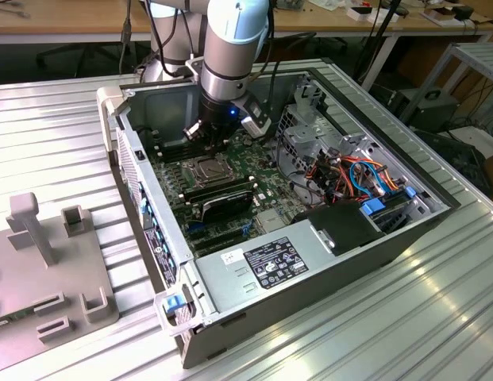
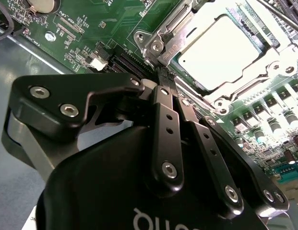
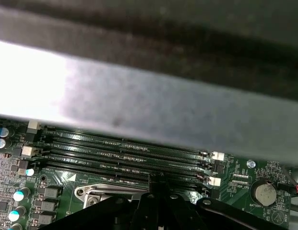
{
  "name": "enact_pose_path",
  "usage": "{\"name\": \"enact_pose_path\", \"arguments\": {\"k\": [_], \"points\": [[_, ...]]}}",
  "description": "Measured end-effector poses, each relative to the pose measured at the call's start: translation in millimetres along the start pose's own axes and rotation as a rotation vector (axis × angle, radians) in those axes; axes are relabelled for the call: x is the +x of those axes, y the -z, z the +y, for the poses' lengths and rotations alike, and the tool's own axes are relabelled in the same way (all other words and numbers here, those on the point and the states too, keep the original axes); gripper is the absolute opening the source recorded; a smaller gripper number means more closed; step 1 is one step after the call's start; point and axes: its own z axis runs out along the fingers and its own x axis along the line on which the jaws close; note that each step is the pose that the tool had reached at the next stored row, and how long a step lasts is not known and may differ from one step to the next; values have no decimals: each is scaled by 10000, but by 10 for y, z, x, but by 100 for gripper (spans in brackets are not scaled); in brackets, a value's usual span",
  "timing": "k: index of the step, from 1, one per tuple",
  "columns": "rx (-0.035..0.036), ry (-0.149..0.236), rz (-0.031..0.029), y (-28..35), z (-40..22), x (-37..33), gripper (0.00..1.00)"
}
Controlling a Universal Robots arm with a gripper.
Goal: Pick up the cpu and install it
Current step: 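Install the first cpu locking lever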
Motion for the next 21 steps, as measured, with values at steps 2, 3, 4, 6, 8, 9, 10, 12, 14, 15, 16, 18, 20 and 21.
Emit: {"name": "enact_pose_path", "arguments": {"k": [2, 3, 4, 6, 8, 9, 10, 12, 14, 15, 16, 18, 20, 21], "points": [[-1, -1, -1, -1, 1, 0, 11], [-2, -1, -1, -1, 2, 0, 11], [-2, -1, -2, -1, 2, -1, 11], [-3, -1, -3, 2, 3, -1, 11], [-4, -1, -4, 7, 3, -1, 11], [-4, -1, -3, 13, 4, -2, 11], [-3, -1, -2, 17, 4, -2, 11], [-6, -1, -5, 27, 6, -3, 11], [-2, -1, -2, 40, 7, -4, 11], [-1, -2, -2, 49, 8, -4, 11], [-1, -1, -2, 56, 9, -5, 11], [-1, -2, -2, 72, 11, -6, 11], [-2, -2, -2, 87, 13, -7, 11], [-2, -2, -2, 92, 14, -8, 11]]}}
